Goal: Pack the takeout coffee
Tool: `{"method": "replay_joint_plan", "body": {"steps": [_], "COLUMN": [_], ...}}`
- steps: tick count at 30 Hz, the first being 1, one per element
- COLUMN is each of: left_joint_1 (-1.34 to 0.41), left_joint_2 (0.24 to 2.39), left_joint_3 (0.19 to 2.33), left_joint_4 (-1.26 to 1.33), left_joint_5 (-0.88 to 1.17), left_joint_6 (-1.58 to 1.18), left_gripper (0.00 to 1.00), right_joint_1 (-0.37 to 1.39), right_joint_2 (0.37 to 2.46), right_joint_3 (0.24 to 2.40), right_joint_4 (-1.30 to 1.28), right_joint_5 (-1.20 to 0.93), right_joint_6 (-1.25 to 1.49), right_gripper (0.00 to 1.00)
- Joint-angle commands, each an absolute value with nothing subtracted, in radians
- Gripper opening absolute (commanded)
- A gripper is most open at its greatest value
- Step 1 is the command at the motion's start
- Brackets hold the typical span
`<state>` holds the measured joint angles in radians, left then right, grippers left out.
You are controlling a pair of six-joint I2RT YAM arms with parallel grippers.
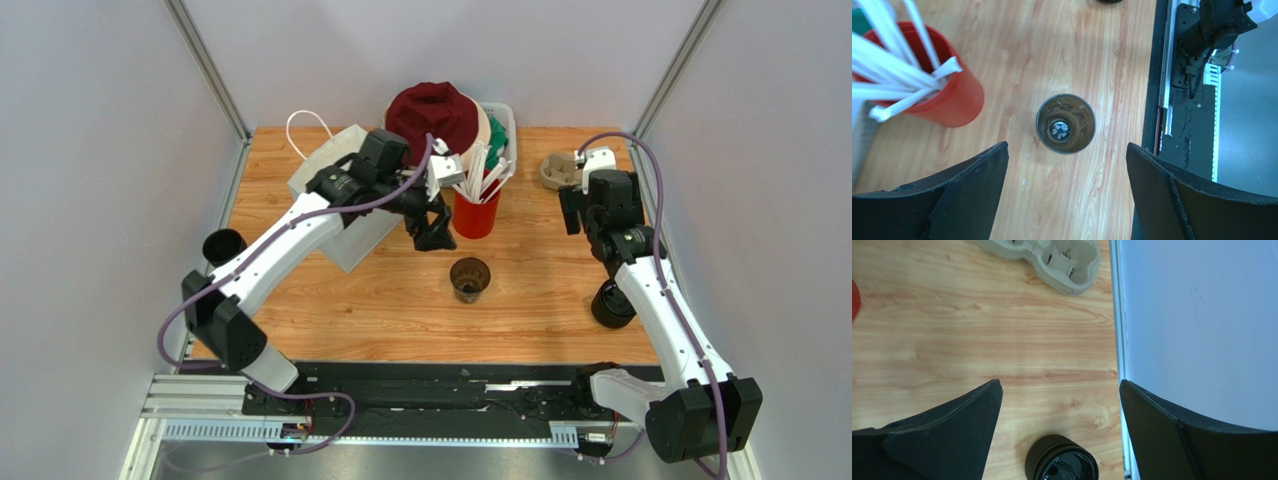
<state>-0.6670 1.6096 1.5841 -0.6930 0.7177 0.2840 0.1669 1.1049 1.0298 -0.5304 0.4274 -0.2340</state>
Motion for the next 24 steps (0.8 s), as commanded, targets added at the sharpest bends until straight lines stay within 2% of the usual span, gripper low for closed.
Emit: {"method": "replay_joint_plan", "body": {"steps": [1, 8, 14, 17, 22, 24], "left_joint_1": [-0.597, -0.457, -0.436, -0.431, -0.430, -0.430], "left_joint_2": [1.467, 1.313, 1.206, 1.148, 1.074, 1.065], "left_joint_3": [1.565, 1.488, 1.525, 1.505, 1.390, 1.382], "left_joint_4": [-0.813, -0.926, -1.100, -1.059, -0.962, -0.956], "left_joint_5": [0.646, 0.631, 0.496, 0.425, 0.331, 0.287], "left_joint_6": [0.353, 0.393, 0.482, 0.418, 0.383, 0.382], "left_gripper": [0.96, 0.97, 0.97, 0.98, 0.99, 0.99], "right_joint_1": [0.160, 0.146, 0.127, 0.118, 0.100, 0.080], "right_joint_2": [1.060, 0.910, 0.766, 0.674, 0.643, 0.656], "right_joint_3": [1.042, 0.852, 0.787, 0.736, 0.687, 0.696], "right_joint_4": [-0.640, -0.696, -0.799, -0.819, -0.836, -0.845], "right_joint_5": [0.445, 0.377, 0.273, 0.226, 0.204, 0.180], "right_joint_6": [-0.349, -0.474, -0.592, -0.653, -0.727, -0.721], "right_gripper": [0.93, 0.90, 0.85, 0.85, 0.83, 0.78]}}
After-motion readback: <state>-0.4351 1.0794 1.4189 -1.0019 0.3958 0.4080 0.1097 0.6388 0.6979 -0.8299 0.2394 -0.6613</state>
